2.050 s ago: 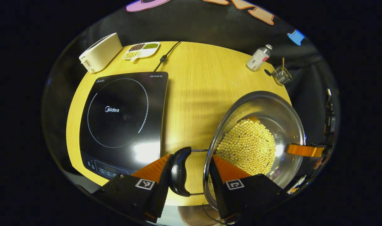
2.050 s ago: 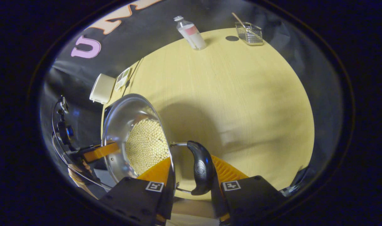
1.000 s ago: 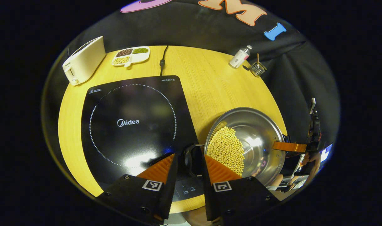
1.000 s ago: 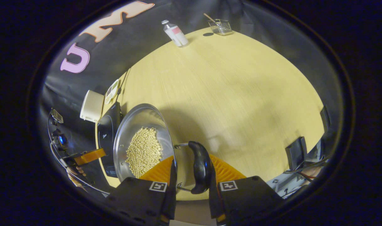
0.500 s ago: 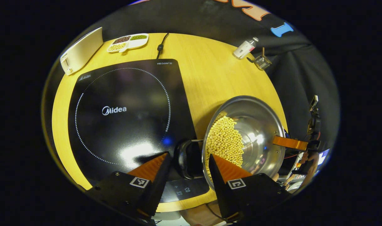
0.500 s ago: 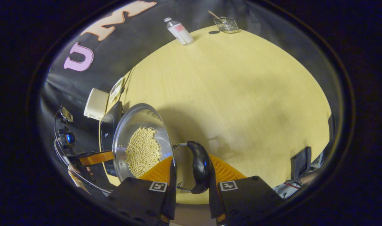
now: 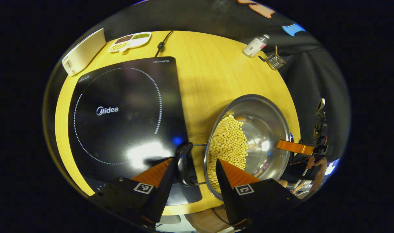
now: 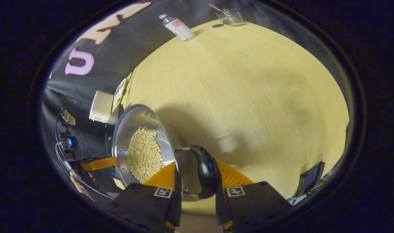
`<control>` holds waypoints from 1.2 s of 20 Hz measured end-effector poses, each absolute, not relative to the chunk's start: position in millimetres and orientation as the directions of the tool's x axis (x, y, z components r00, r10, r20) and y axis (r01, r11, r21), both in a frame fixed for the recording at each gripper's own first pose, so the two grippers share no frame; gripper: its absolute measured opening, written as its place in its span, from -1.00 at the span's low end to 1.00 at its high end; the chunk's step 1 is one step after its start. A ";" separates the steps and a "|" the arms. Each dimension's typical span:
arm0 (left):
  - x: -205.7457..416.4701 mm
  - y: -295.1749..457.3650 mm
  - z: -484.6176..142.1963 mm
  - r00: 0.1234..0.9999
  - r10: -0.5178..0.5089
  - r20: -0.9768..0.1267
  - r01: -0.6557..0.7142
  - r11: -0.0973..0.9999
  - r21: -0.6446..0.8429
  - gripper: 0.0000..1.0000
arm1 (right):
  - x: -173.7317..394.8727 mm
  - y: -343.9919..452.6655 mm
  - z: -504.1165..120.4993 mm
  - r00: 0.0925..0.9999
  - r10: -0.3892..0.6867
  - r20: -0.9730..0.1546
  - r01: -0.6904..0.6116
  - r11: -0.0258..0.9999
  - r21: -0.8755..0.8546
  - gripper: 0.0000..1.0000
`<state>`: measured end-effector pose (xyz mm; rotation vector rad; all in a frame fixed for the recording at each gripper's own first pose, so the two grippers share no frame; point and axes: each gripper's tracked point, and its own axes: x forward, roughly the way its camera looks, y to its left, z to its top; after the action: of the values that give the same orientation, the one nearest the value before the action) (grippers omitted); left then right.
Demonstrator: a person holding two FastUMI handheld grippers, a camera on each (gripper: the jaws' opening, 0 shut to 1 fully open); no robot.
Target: First push the handle of the pot to place it horizontally, then grasp the pot with both hands and set it on the induction cooktop.
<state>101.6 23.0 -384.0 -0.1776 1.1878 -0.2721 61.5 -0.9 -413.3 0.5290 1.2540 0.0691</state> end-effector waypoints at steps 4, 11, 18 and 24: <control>106.2 3.2 -385.2 0.332 -0.276 -0.902 0.108 0.961 -0.254 0.53 | 73.3 -20.2 -414.2 0.319 0.343 -0.884 0.222 0.879 0.421 -0.09; 122.5 -26.5 -403.0 0.297 -0.272 -0.915 0.095 0.962 -0.255 0.53 | 78.9 -43.7 -414.2 0.308 0.353 -0.883 0.223 0.876 0.428 -0.20; 127.7 -23.1 -414.2 0.264 -0.276 -0.924 0.076 0.961 -0.265 0.21 | 77.8 -45.6 -414.6 0.300 0.354 -0.886 0.231 0.874 0.428 -0.10; 124.2 -24.4 -412.1 0.275 -0.266 -0.924 0.055 0.964 -0.261 0.17 | 72.8 -48.1 -411.3 0.298 0.291 -0.909 0.234 0.901 0.365 -0.09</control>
<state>124.2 -24.4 -412.1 -0.1906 1.2761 -0.2172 72.8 -48.1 -411.3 0.4798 1.2824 0.0400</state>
